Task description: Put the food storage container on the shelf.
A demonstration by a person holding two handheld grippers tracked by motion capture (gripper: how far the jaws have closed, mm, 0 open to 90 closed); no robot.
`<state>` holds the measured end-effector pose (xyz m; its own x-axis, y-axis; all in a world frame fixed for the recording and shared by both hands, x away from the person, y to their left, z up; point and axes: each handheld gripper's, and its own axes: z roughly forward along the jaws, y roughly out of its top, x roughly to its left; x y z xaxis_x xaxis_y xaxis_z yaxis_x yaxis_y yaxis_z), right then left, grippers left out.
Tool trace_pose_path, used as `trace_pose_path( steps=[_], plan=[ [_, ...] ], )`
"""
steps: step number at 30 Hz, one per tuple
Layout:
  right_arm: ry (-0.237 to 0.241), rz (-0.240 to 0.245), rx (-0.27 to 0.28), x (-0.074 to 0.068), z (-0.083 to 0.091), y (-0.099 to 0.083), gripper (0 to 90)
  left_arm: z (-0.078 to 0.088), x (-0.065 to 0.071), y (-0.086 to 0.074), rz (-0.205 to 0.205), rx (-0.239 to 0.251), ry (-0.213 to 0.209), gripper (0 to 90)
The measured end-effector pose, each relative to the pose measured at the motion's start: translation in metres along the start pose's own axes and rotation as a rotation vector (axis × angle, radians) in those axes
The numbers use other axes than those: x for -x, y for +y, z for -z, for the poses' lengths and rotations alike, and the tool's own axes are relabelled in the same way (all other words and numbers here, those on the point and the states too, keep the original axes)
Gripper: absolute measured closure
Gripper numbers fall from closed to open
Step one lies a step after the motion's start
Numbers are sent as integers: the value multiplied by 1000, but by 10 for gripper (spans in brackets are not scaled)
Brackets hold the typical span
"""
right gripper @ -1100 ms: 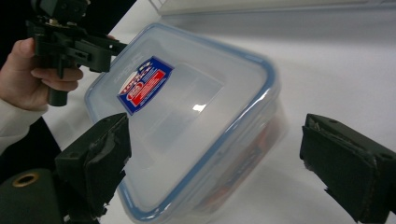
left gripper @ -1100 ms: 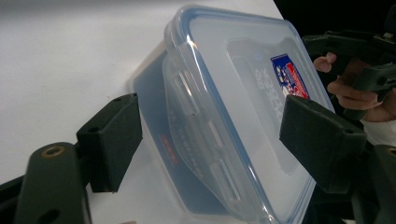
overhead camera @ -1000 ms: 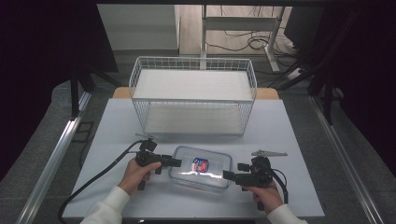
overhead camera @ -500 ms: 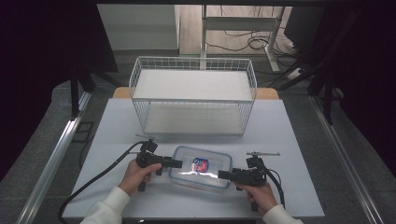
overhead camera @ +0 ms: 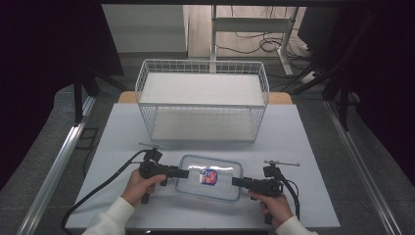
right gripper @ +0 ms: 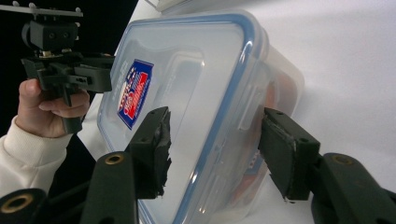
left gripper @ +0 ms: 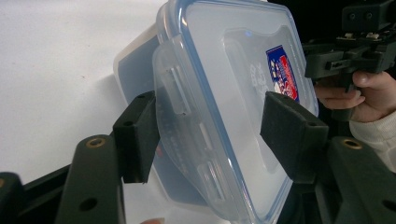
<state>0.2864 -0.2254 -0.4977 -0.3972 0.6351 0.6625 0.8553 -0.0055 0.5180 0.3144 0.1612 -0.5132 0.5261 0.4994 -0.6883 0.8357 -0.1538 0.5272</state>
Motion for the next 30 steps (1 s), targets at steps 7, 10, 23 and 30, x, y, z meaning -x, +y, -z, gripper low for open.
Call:
trace_pose_path(
  steps=[7,10,23,30],
  plan=[
    [0,1,20,-5,4,0,501,8,5,-2,-9,25,2,442],
    [0,10,19,-6,4,0,503,8,6,-3,-8,25,5,446],
    [-3,34,34,-11,8,0,519,14,15,-5,-17,45,20,472],
    [5,76,48,-15,8,6,520,21,19,-2,-28,71,29,476]
  ],
)
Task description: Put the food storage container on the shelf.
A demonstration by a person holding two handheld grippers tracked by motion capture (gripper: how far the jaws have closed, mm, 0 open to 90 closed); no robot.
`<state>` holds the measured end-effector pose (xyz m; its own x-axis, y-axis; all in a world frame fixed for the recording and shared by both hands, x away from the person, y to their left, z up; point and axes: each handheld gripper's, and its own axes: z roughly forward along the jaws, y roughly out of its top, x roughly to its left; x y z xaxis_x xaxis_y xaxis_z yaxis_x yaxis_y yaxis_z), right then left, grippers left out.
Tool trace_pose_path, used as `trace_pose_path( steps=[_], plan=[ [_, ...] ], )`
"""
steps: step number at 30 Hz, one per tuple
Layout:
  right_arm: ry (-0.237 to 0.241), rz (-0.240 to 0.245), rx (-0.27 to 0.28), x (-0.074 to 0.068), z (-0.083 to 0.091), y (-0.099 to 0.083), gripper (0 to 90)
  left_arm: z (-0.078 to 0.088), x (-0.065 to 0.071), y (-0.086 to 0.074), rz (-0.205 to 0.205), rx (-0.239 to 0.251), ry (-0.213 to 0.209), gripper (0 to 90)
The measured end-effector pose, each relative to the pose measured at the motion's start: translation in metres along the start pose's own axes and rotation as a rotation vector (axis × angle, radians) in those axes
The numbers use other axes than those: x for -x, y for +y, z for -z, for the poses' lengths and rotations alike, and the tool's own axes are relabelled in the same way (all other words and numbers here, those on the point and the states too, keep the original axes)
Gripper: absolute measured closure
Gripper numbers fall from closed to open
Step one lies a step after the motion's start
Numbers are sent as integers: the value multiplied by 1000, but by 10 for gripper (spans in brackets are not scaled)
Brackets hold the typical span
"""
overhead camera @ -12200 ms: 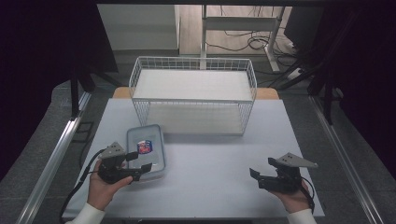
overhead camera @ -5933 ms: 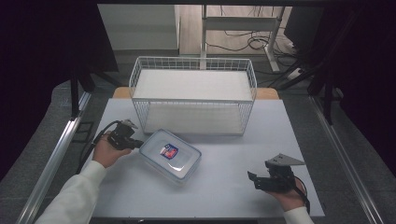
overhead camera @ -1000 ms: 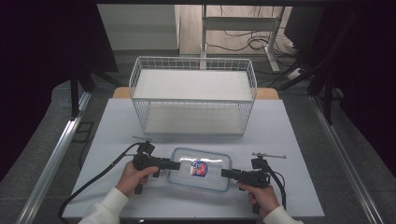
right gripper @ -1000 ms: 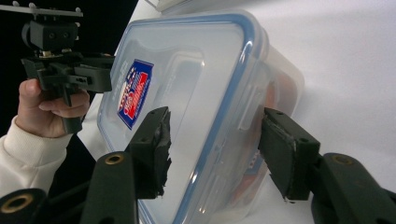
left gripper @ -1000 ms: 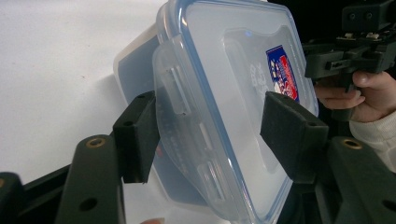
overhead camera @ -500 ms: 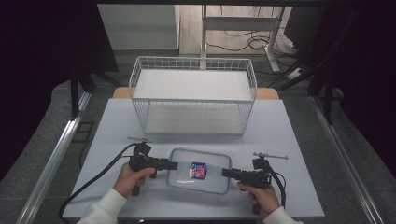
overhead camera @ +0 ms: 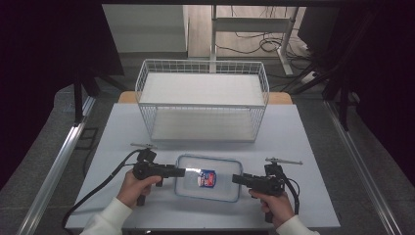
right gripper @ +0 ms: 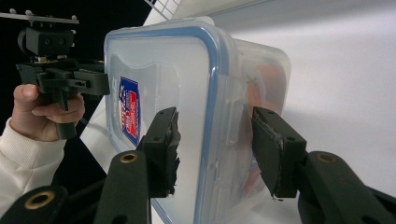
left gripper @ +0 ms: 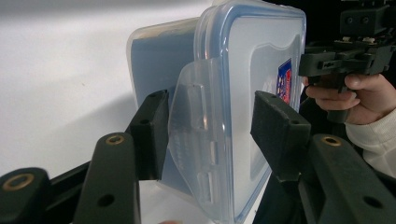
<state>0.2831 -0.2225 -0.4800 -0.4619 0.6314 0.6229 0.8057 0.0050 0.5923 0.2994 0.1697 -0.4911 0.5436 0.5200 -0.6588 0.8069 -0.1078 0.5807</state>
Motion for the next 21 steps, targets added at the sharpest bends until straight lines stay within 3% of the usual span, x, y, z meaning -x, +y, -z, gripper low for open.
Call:
trace_pose_path(
  steps=[11,21],
  plan=[
    [16,54,6,1,-8,19,519,7,-4,14,-17,37,20,490],
    [37,88,-8,9,-37,60,519,16,-29,41,-13,82,52,489]
  ],
)
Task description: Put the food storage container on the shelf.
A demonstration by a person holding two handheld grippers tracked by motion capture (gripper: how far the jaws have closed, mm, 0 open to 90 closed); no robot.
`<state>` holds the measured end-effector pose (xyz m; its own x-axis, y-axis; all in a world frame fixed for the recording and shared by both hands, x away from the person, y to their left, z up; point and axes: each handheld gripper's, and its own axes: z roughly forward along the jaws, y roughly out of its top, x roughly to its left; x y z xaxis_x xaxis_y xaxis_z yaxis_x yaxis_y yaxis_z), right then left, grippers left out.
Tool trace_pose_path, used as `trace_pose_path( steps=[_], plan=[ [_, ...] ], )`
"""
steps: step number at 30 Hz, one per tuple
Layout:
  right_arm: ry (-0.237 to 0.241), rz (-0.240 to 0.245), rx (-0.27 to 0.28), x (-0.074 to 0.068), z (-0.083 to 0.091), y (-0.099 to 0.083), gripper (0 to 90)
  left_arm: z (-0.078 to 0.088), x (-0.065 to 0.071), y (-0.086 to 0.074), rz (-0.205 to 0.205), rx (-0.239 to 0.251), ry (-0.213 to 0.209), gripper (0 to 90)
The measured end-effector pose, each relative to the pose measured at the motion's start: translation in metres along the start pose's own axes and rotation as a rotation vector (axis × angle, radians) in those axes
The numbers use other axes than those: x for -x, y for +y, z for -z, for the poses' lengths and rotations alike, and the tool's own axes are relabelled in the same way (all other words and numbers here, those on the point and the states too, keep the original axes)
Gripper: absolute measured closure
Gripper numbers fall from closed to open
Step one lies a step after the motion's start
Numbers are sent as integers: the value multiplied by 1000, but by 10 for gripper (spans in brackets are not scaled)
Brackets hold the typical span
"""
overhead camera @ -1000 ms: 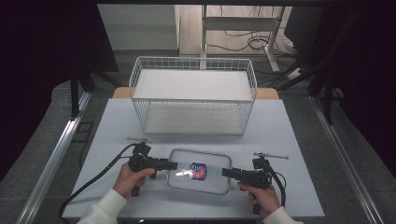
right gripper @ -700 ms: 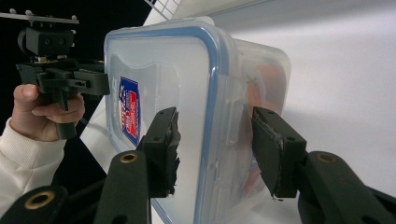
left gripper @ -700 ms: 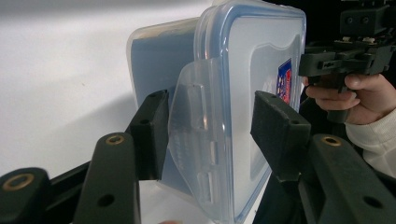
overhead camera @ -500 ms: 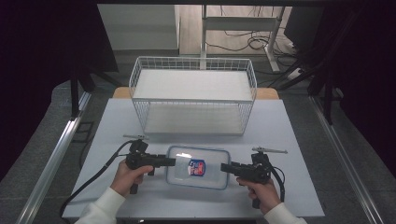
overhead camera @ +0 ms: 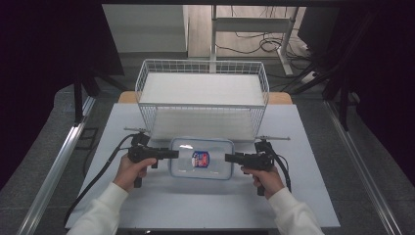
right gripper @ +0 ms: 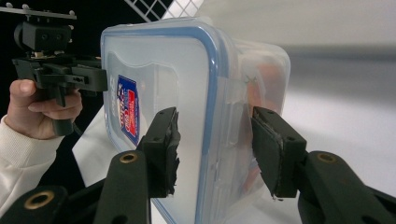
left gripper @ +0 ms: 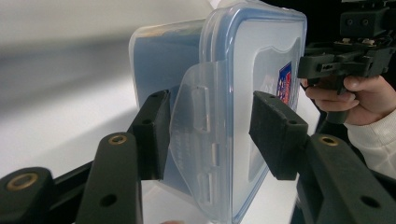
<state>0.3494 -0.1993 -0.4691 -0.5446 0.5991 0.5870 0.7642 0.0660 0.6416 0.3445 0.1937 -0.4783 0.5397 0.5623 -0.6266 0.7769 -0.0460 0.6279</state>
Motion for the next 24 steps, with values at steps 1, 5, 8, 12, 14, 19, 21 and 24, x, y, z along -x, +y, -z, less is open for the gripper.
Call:
trace_pose_path(
  steps=[1,5,8,12,14,19,21,24],
  plan=[
    [3,7,0,2,-3,5,519,0,-3,5,-6,8,4,489],
    [7,36,6,11,-13,25,519,-4,-14,18,-10,26,10,489],
    [4,51,0,17,-19,36,519,-8,-23,22,-8,40,7,489],
    [2,65,-7,25,-24,47,520,-14,-31,27,-9,56,12,489],
    [7,69,-2,30,-27,49,519,-17,-33,29,-20,61,15,489],
    [-2,63,-3,43,-34,50,517,-27,-43,29,-3,55,13,489],
    [-9,65,-2,47,-35,50,516,-30,-45,29,5,50,13,488],
    [-18,64,1,49,-36,50,516,-33,-49,29,6,52,4,488]
  ],
)
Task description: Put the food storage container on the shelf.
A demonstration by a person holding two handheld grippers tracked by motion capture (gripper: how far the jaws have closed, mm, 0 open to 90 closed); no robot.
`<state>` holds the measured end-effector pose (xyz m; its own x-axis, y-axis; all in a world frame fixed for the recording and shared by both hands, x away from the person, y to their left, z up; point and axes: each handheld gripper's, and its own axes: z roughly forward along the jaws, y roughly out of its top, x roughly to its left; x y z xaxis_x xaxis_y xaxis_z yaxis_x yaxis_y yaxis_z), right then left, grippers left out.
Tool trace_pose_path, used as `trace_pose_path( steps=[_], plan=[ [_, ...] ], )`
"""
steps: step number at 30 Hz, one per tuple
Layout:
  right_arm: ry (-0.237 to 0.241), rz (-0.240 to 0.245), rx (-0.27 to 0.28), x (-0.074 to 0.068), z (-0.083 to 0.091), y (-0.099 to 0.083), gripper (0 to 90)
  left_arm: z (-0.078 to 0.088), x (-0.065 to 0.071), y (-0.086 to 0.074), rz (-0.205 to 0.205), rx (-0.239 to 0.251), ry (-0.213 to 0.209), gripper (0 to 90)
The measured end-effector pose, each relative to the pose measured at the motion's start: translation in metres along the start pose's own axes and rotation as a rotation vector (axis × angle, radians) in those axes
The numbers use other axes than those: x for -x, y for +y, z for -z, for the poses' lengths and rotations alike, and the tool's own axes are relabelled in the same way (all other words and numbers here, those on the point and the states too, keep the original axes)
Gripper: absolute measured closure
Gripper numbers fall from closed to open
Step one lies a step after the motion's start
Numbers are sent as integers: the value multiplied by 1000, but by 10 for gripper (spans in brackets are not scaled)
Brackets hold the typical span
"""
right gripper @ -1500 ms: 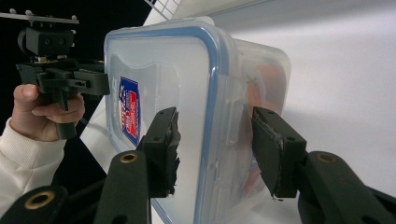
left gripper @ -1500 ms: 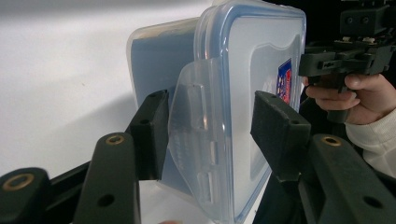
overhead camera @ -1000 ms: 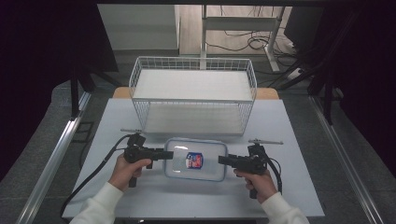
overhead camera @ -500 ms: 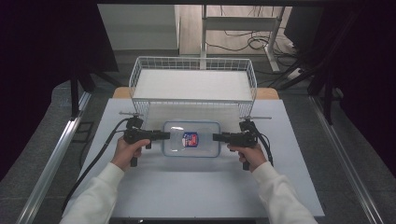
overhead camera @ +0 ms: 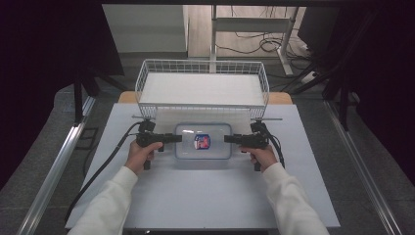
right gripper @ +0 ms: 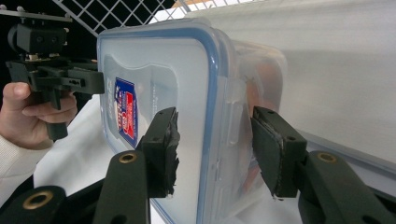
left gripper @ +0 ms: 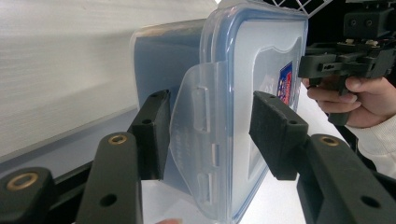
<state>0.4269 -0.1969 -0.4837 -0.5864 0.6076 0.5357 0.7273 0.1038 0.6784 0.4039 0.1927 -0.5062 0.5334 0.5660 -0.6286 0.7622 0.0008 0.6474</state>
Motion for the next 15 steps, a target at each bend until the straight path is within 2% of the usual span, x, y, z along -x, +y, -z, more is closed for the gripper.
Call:
trace_pose_path(
  steps=[5,10,15],
  plan=[
    [-1,-16,14,2,-1,0,513,-1,-2,0,8,7,-2,488],
    [-23,-40,36,3,-3,0,507,-4,-5,1,46,22,4,484],
    [-47,-92,60,3,-5,-2,499,-7,-8,1,90,42,0,481]
  ],
)
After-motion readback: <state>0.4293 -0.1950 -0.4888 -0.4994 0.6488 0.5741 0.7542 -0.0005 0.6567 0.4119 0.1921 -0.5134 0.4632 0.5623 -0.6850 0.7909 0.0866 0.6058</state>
